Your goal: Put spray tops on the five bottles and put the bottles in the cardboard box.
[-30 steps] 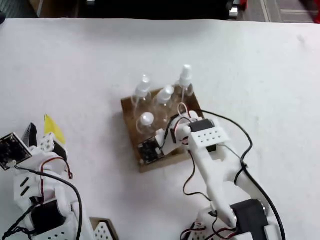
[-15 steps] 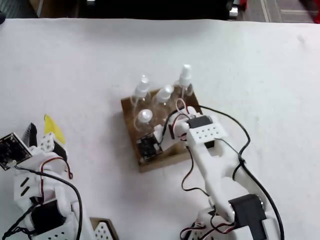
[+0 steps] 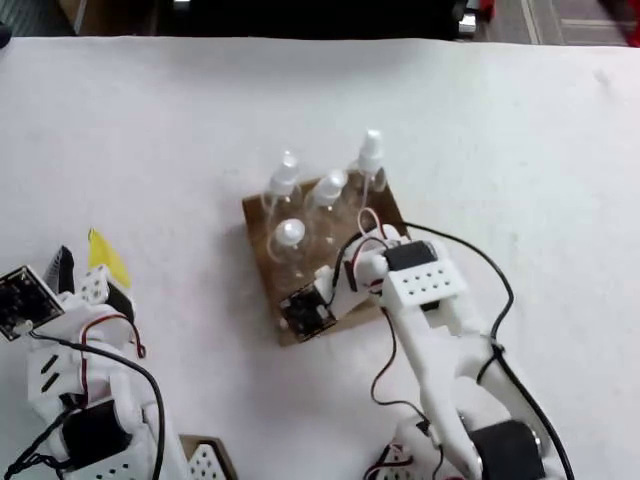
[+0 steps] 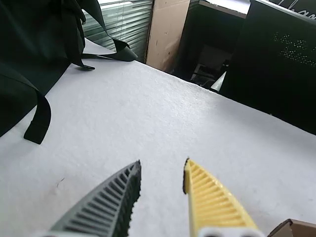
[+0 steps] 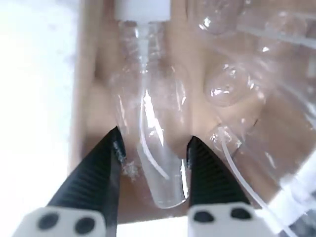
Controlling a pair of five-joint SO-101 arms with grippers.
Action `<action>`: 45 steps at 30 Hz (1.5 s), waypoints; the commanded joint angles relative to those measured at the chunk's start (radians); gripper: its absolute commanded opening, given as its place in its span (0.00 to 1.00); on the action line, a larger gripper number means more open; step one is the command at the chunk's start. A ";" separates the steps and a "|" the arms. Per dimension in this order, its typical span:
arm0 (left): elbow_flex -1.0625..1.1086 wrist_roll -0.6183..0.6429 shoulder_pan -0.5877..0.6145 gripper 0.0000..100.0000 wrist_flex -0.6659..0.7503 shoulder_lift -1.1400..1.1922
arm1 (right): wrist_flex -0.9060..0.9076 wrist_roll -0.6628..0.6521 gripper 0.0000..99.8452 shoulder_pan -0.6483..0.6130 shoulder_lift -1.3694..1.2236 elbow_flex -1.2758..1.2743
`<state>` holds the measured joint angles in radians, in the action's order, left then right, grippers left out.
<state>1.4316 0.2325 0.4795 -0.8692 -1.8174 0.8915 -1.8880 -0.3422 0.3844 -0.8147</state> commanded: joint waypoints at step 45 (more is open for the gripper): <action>0.031 -0.015 -0.018 0.14 0.064 -0.012 | 0.503 0.003 0.02 0.228 0.278 0.324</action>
<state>1.4668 0.2248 0.4749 -0.8355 -1.8190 1.3180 -1.8742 -0.1243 0.6345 -0.5631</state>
